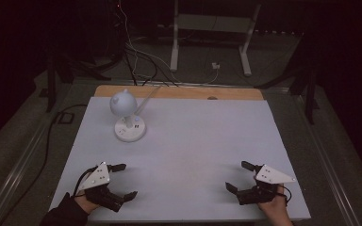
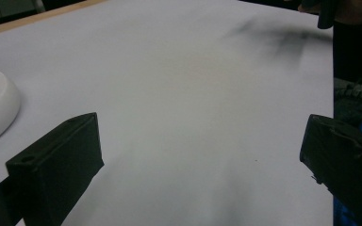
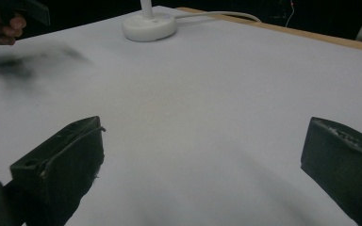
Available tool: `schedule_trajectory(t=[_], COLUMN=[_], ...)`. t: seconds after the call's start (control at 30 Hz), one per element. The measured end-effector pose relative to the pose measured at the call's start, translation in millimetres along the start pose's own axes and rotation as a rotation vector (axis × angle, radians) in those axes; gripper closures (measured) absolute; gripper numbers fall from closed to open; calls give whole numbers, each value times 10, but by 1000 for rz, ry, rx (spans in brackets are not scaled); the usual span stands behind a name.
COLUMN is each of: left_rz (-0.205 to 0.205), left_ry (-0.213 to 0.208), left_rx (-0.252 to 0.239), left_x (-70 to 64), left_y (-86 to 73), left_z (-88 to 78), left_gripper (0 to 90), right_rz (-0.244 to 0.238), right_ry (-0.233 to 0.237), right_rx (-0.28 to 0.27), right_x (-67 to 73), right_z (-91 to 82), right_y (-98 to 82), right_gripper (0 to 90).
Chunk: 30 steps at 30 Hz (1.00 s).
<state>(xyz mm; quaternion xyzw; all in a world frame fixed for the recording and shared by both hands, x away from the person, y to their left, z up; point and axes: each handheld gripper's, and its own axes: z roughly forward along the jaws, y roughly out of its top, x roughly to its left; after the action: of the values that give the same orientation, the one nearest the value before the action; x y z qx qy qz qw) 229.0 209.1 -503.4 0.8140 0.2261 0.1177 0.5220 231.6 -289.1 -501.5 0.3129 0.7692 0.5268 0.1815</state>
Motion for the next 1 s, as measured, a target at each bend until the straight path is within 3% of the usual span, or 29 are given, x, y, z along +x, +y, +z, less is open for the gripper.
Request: schedule_trajectory(t=[0.43, 1.0], left_rz=[26, 38], left_ry=[-12, -49], left_rx=[24, 40], left_x=[-21, -78], left_y=[2, 54], left_z=[37, 42], left_gripper=[2, 2], right_rz=[-12, -16], right_ry=[11, 14], right_rx=[13, -13], right_x=[19, 52], right_z=[15, -11], right_y=[-3, 26], right_gripper=[0, 0])
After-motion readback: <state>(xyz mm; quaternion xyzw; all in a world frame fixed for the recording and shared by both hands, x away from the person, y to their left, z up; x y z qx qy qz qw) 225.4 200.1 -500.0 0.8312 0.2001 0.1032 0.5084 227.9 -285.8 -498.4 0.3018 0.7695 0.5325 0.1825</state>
